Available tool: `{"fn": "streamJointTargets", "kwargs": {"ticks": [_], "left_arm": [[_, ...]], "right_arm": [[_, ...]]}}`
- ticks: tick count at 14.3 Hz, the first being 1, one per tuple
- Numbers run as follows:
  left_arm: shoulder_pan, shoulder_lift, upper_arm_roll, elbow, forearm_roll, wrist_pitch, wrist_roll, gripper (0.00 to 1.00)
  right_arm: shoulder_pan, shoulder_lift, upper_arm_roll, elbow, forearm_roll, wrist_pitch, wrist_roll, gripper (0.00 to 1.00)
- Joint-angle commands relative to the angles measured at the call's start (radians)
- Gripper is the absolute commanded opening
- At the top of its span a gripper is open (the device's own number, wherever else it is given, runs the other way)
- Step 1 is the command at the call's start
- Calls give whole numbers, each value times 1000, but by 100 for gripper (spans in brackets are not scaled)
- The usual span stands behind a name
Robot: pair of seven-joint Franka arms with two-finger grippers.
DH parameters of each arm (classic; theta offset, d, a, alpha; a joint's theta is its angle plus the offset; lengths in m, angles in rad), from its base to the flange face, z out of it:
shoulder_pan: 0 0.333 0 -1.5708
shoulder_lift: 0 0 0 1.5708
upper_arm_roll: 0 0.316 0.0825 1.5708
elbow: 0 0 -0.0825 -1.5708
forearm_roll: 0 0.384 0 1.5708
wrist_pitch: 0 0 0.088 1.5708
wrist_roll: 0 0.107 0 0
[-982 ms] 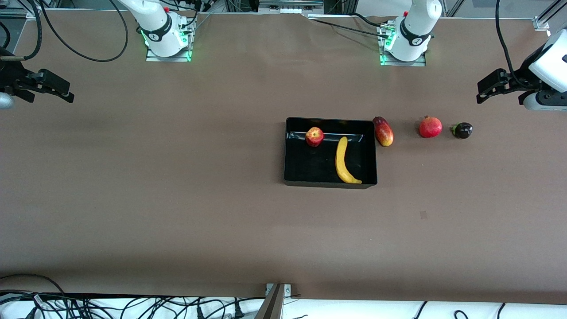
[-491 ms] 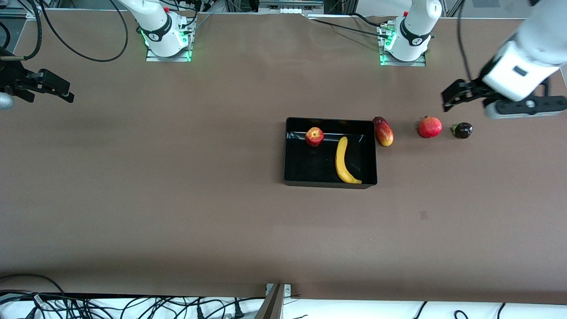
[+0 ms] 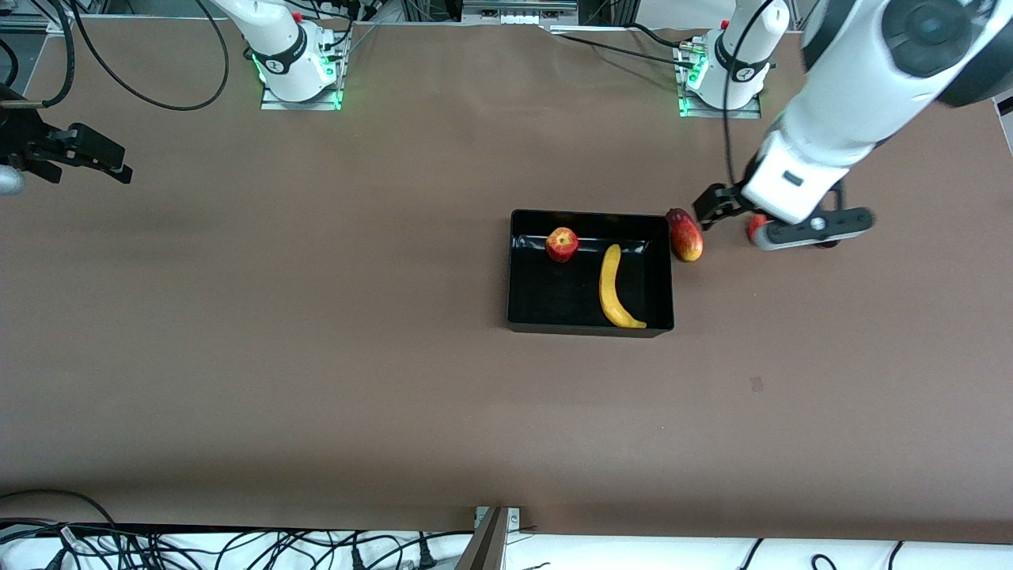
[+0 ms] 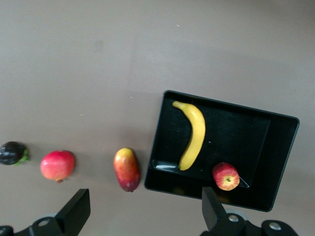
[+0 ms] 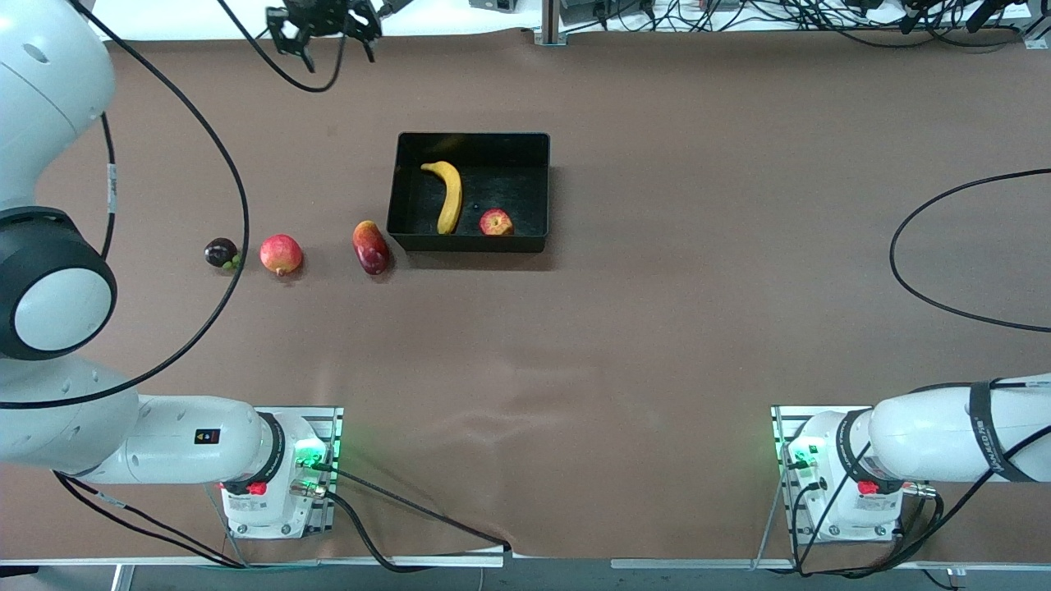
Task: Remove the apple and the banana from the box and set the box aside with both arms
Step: 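Reach the left gripper into the black tray toward the red apple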
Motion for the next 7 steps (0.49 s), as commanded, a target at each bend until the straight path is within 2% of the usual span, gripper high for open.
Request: {"fn": "streamJointTargets", "kwargs": {"ticks": [1, 3, 7], "left_arm": [[1, 50, -48, -13, -25, 49, -90, 100], [-46, 102, -60, -13, -3, 68, -235, 100], [-160, 257, -59, -7, 178, 141, -587, 100]], "right_arm": [[-4, 6, 0, 17, -9, -5, -13, 100], [-4, 6, 0, 17, -9, -5, -13, 100], [-4, 6, 0, 17, -9, -5, -13, 100]]}}
